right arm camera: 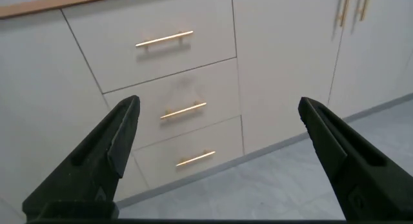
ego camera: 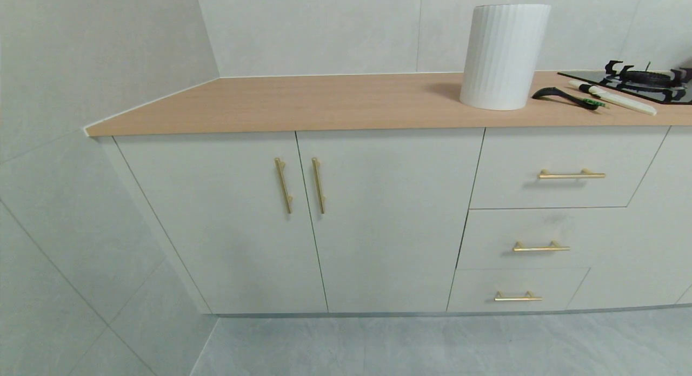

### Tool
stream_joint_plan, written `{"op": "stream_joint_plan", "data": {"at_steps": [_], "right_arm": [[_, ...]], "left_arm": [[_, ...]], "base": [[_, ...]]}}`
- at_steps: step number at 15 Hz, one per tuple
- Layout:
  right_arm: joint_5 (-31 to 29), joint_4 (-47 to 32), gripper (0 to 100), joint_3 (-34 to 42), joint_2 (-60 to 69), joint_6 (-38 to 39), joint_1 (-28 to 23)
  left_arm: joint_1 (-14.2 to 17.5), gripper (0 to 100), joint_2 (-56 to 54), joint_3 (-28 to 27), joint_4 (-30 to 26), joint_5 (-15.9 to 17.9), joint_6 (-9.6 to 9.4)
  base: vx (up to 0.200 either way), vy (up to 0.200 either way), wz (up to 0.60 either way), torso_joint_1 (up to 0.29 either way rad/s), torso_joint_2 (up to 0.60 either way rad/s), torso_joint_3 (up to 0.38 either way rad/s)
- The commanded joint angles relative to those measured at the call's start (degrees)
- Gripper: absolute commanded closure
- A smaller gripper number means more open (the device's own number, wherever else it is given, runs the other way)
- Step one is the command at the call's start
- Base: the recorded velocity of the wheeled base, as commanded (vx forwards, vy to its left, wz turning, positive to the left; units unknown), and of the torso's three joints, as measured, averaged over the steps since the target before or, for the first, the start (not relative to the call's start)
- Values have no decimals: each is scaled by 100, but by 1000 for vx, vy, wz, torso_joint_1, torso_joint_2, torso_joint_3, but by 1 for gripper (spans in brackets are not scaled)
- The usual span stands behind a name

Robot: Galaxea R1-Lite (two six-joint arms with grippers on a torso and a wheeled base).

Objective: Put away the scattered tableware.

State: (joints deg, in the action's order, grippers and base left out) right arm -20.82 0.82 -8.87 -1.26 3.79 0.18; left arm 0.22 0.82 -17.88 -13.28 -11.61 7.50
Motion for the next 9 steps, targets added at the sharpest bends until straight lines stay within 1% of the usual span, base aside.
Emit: {"op": "stream_joint_plan", "data": {"at_steps": [1,2,3,5,6,7,8,9], "right_arm": [[8,481,0,808,126,-441,-9],[219,507,0,887,126,-449,-9],[544,437,0,887,126,-476,-9],[878,200,0,887,117,-555,-9],[992,244,0,887,117,-599,-9],[1274,244,0,887,117,-616,-9],[1326,244,0,887,117,-616,-9],[1405,244,0,887,117,-616,-9]], "left_arm": [[22,0,-73,321,0,115,-468],[22,0,-73,514,36,229,-882],[13,0,-73,663,80,255,-1022],[13,0,-73,839,159,396,-1128],[13,0,-73,953,220,493,-1136],[13,0,-73,1112,361,651,-1136],[13,0,-73,1199,519,730,-1119],[4,0,-82,1331,739,730,-1119]], "base": [[0,0,0,0,0,0],[0,0,0,0,0,0],[0,0,0,0,0,0],[0,0,0,0,0,0],[0,0,0,0,0,0],[0,0,0,0,0,0],[0,0,0,0,0,0],[0,0,0,0,0,0]]}}
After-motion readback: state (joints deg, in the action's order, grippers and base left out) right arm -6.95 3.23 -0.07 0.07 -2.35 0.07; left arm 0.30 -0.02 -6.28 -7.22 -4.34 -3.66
